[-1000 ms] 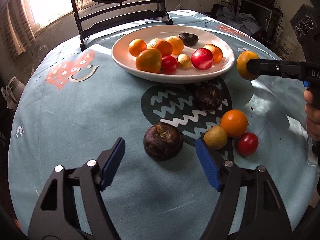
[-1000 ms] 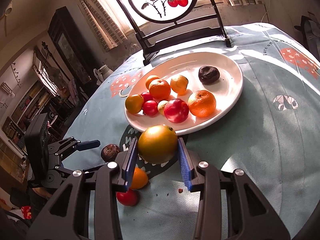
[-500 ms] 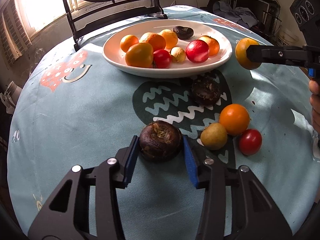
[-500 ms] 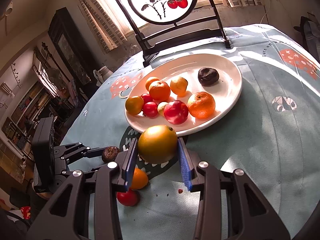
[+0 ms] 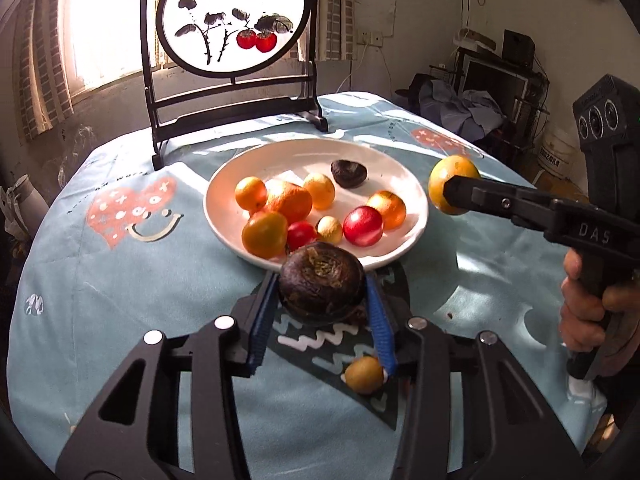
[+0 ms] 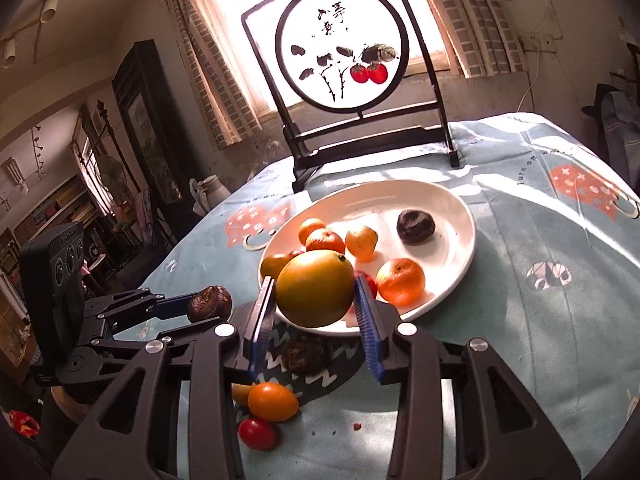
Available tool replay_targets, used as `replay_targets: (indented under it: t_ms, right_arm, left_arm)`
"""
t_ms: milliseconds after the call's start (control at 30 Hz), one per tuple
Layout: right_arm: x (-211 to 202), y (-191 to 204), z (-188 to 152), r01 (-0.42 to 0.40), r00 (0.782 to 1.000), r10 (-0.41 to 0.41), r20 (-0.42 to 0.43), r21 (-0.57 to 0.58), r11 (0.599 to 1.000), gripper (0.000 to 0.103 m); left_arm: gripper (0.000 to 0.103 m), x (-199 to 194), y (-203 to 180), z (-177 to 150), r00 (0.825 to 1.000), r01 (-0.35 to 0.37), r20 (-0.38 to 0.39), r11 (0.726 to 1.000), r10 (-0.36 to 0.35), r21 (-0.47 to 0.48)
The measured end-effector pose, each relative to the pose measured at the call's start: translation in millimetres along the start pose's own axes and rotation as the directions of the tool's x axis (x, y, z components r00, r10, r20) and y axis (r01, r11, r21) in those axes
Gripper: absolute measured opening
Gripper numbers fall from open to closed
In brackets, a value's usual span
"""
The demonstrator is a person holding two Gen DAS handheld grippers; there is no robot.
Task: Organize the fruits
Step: 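Carry both fruits onto the white plate and open both grippers, then grasp an orange with the right gripper while the left grasps a small brownish-yellow fruit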
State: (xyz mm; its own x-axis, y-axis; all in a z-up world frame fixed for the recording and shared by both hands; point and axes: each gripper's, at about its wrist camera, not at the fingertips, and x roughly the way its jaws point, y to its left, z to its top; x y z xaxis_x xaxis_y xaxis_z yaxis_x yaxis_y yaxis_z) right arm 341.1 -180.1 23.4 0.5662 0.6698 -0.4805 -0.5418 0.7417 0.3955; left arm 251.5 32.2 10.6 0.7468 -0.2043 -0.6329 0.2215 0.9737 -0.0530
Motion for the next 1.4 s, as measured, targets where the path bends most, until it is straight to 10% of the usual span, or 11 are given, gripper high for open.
replay_targets:
  t_ms: [467, 567, 833, 1100, 1400]
  right_arm:
    - [76, -66, 36, 0.103, 0.993, -0.097, -0.062, 0.088, 0.991, 0.041]
    - [73, -64, 38, 0.120, 0.991, -0.113, -0.075, 0.098, 0.988, 0.056]
    - [24, -6, 20, -0.012, 0.997, 0.010, -0.075, -0.031, 0.999, 0.056]
    - [38, 31, -37, -0.145, 0.929, 0.132, -0.347, -0.012, 0.989, 0.056]
    - [53, 35, -56, -0.115, 0.894, 0.069, -0.443, -0.077, 0.990, 0.056]
  left_arm:
    - [0.045, 98, 8, 67, 0.993, -0.093, -0.078, 0.993, 0.088, -0.072]
    - [0.089, 79, 10, 67, 0.991, -0.135, -0.030, 0.986, 0.133, -0.093]
    - [0.101, 13, 28, 31, 0.973, -0.210, 0.044, 0.950, 0.225, -0.231]
    - [0.101, -6, 58, -3, 0.940, -0.327, -0.020, 0.883, 0.341, -0.338]
    - [0.101, -15, 51, 1, 0.946, -0.307, 0.003, 0.894, 0.325, -0.326]
